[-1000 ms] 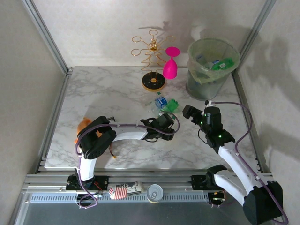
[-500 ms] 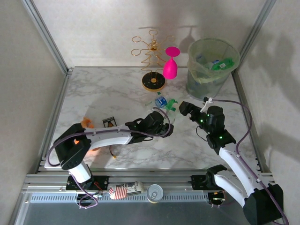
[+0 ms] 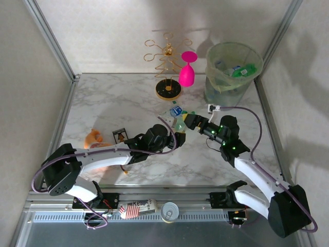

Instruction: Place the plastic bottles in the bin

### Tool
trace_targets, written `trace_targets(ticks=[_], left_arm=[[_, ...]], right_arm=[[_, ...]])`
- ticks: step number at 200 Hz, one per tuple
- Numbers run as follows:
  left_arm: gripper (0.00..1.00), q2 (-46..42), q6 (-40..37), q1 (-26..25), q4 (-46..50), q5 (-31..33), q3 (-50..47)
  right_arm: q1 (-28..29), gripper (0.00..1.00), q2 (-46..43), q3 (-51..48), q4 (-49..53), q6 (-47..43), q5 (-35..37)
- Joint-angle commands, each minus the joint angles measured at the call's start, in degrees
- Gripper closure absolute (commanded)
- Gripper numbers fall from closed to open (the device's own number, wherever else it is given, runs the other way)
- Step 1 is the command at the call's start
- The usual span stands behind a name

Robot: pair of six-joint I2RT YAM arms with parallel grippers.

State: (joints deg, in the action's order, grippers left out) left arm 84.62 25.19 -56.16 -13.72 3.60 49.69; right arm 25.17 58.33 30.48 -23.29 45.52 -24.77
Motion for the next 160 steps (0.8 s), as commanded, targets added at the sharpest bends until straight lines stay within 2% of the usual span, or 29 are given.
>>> trace_targets(ticks=[1,72,96,135,160], left_arm=[[0.44,-2.1,-1.4,-0.3,-2.3,1.9,-1.1],[0.42,-3.3,-1.6,-0.2,-3.2,1.4,-1.9],[0.42,-3.5,-1.4,-0.4,-3.5,0.9,-2.2],[0.39,-3.9,-1.2,-0.4,-4.2,0.7,-2.9],[0.35,-4.1,-1.1,-0.4,-4.5,0.7,-3.3]], right_arm=[[1.9,0.01,2.6,1.1,-2.1,-0.1,-1.9],[4.5,0.12,8.3,3.2,-2.6,-0.4,-2.6],[4.6,0.20,8.9,3.5,-2.9,-0.4,-2.9],[4.7,0.39,8.4,3.3,-3.3,-0.7,-2.0],[4.7,0.43,8.0,3.0,-4.0,-0.7,-1.4]])
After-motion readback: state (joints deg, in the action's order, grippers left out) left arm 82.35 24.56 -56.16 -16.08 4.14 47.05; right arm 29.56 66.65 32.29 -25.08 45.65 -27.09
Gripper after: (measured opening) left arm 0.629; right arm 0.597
